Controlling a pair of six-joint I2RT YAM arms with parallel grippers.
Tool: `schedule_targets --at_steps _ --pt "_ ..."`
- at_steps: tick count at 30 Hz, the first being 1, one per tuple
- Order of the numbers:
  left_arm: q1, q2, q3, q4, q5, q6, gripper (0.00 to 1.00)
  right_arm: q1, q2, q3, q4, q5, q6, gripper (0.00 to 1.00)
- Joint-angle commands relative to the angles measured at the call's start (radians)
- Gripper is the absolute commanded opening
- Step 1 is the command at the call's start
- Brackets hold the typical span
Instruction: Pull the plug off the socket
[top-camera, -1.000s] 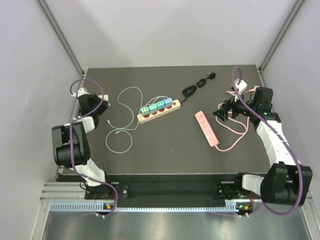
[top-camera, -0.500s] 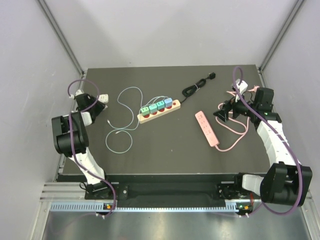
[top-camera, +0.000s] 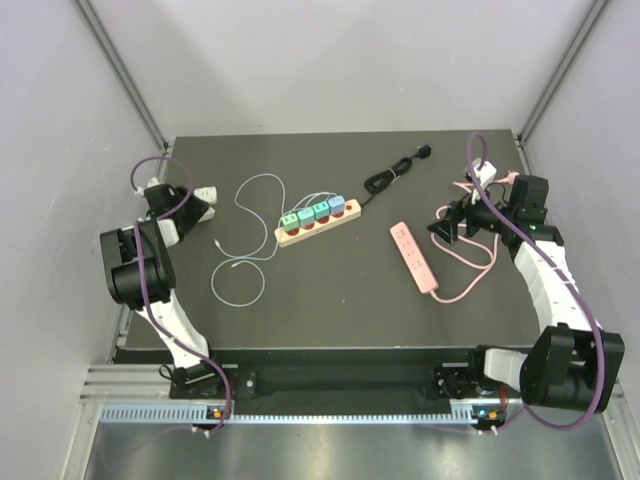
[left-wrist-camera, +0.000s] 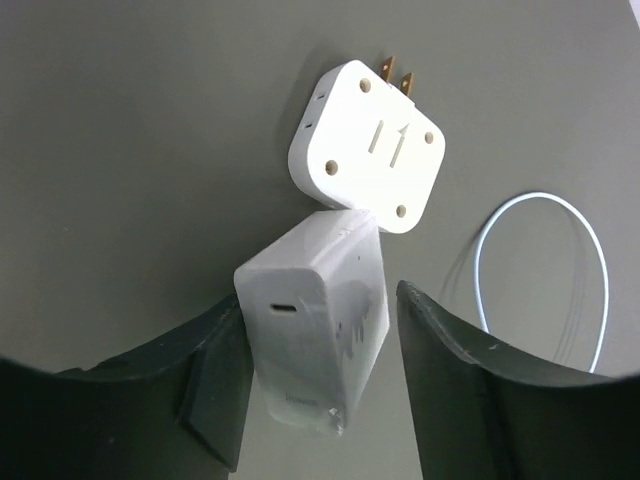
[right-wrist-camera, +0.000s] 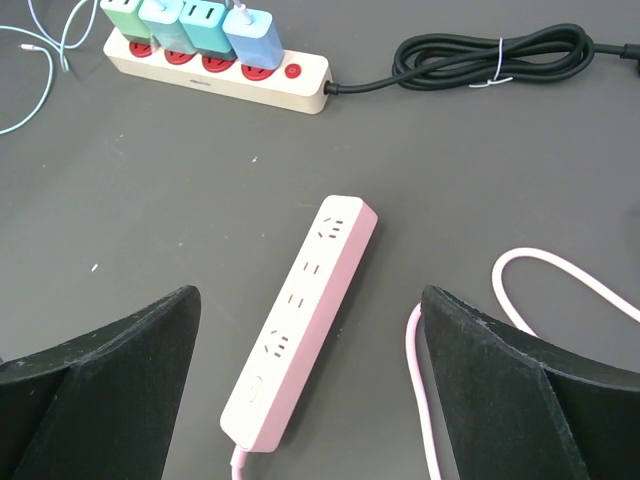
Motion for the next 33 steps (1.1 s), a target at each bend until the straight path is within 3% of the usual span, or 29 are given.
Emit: schedule_targets --at_steps 1,8,16,21,33 --pt "0.010 -0.008 0.026 -0.031 -0.003 0.021 0.63 -0.015 -0.003 0.001 0.018 -0.029 -0.019 0.91" --pt "0.013 -0.078 0.024 -0.056 -0.022 0.067 0.89 -0.018 -0.003 -0.002 0.016 -0.034 -0.024 0.91" --pt "0.012 -0.173 0.004 -0.064 -0.001 0.107 0.90 -0.021 -0.009 -0.002 0.016 -0.041 -0.029 0.91" --pt "-0.004 -0.215 -0.020 -0.019 0.141 0.108 0.90 -0.022 -0.013 -0.004 0.008 -0.063 -0.044 0.91" --pt "-0.215 -0.365 -0.062 0.016 0.375 0.260 0.88 -0.039 -0.018 -0.007 -0.005 -0.104 -0.075 0.91"
